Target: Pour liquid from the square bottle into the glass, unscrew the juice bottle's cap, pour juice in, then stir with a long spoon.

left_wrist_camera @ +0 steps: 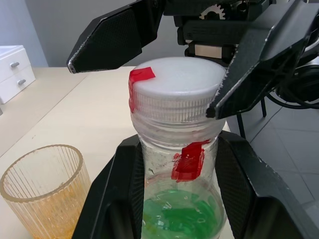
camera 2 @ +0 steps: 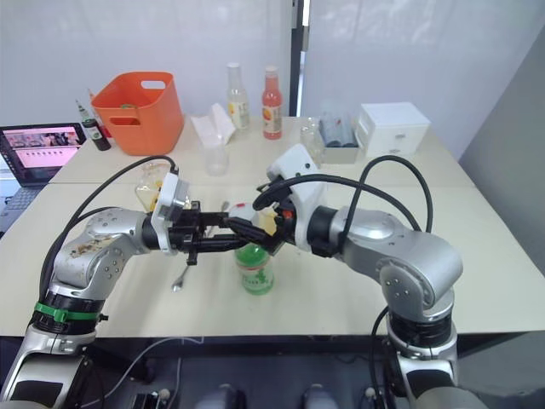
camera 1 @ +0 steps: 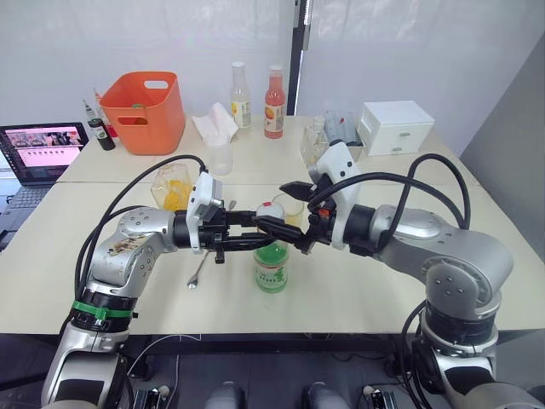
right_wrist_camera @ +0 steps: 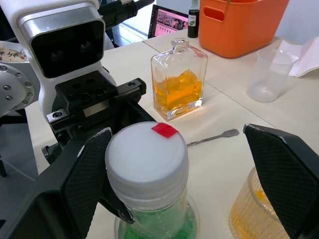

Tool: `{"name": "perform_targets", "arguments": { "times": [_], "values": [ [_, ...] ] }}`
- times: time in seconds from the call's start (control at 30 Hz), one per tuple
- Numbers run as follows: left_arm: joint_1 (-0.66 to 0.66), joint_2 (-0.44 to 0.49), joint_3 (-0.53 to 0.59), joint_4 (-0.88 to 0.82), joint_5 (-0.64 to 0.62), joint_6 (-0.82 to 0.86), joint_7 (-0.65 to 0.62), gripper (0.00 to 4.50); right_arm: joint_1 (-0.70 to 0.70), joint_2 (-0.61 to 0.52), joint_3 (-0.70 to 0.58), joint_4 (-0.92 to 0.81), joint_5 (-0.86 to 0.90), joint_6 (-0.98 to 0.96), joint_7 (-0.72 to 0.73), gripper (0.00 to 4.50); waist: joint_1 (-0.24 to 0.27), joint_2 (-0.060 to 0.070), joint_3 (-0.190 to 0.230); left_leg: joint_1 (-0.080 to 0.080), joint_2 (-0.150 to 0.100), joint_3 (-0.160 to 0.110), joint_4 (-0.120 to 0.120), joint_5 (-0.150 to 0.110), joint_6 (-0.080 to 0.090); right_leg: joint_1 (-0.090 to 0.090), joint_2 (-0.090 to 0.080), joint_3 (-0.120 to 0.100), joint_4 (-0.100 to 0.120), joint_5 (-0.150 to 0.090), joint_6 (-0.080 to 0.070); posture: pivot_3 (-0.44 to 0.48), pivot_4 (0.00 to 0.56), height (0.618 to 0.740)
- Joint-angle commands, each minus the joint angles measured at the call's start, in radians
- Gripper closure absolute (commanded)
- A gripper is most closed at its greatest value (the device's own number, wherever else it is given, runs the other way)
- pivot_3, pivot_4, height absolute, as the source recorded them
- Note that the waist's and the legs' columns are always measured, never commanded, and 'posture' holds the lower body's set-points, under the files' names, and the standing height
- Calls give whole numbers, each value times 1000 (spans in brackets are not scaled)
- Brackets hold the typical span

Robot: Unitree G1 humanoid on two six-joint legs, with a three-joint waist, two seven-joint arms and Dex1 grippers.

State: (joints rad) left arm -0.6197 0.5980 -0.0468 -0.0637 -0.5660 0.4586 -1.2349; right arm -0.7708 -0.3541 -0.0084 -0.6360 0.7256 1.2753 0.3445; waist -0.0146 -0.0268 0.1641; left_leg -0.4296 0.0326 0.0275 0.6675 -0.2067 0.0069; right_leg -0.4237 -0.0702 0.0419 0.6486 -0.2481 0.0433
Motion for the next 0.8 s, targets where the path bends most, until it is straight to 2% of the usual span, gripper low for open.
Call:
{"name": "perform_targets", "arguments": {
  "times": [0.03,0.2,0.4,0.5,0.57,0.63,0.67,0.73,0.8],
  "values": [
    [8,3,-27,7,10,12,-20,2902,-1,-10,-20,-20,9,-6,-13,1162,0,0,0,0,0,0,0,0,0,0,0,0,0,0,0,0,150,715],
    [12,7,-23,5,11,14,-22,2902,2,-21,-16,-5,16,-20,-18,2805,0,0,0,0,0,0,0,0,0,0,0,0,0,0,0,0,150,715],
    [15,7,-22,5,13,13,-21,2902,-8,-41,3,35,12,-72,26,2827,0,0,0,0,0,0,0,0,0,0,0,0,0,0,0,0,150,715],
    [19,6,-23,3,13,13,-20,2902,-38,-111,54,161,-9,-214,218,2827,-1,0,0,1,0,0,0,0,0,1,0,0,-1,0,0,0,150,715],
    [23,6,-24,1,14,12,-21,2902,-60,-183,120,233,-23,-318,421,2827,-2,0,0,1,0,0,0,0,0,1,1,0,-1,0,0,0,150,715],
    [27,8,-25,-1,13,12,-23,2902,-149,-258,225,394,-57,-426,719,2827,-3,0,0,1,1,0,0,0,0,2,1,0,-1,0,0,0,150,715],
    [28,9,-25,-1,13,11,-24,2902,-181,-276,259,454,-72,-463,814,2827,-4,0,0,2,1,1,0,0,0,2,1,0,-1,0,0,0,150,715],
    [30,9,-26,-5,12,12,-25,2902,-293,-260,330,666,-109,-558,1052,2827,-5,0,0,4,1,1,0,0,0,3,2,0,-1,0,0,0,150,715],
    [32,8,-28,-9,10,14,-26,2902,-397,-208,377,872,-154,-646,1220,2827,-8,0,0,4,2,2,0,0,0,3,3,1,-1,0,0,0,150,715]
  ]
}}
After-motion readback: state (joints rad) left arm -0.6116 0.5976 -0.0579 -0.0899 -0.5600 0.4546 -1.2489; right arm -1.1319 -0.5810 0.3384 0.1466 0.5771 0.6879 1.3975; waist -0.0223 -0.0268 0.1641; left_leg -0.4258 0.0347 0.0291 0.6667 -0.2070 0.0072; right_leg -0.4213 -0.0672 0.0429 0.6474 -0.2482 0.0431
